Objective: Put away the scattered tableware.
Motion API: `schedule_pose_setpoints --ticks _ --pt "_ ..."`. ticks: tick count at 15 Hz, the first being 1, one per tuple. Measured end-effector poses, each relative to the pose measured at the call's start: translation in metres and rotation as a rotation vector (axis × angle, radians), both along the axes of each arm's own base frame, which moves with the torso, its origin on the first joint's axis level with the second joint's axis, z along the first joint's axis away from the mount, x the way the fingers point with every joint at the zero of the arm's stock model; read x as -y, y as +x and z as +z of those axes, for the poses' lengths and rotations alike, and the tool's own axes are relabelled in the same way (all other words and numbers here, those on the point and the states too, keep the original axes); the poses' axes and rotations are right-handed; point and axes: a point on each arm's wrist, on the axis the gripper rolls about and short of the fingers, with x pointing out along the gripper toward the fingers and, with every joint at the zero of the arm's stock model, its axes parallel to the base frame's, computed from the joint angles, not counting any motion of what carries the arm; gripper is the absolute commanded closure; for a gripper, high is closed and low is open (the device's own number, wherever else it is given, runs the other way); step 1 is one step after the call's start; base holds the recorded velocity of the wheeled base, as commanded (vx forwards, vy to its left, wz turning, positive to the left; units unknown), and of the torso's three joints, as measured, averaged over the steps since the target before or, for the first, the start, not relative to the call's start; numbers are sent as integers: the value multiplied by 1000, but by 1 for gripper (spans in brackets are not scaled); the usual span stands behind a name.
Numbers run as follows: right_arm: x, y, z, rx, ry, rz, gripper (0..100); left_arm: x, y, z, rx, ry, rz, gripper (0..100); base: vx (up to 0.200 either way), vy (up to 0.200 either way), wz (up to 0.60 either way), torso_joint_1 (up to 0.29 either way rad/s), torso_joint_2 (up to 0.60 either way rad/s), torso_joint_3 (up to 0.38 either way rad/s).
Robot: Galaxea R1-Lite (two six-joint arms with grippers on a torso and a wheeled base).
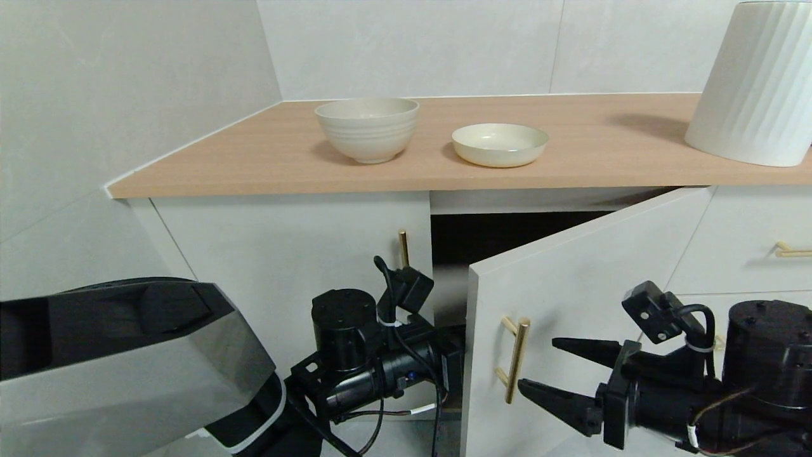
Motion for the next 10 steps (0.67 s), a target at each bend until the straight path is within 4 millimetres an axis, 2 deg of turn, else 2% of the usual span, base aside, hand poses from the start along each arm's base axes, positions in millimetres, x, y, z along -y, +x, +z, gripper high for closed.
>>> schedule_pose_setpoints --ticks 3,9,10 --pt "3 -19 4 -71 -58 31 0 0 -1 2 0 0 0 100 0 0 0 0 0 0" --pt "8 -33 25 -49 -26 100 0 7 -7 9 -42 38 -27 100 0 0 0 0 0 0" --pt "8 -35 27 -43 -22 104 0 8 -7 11 -54 48 -29 100 -200 0 0 7 2 2"
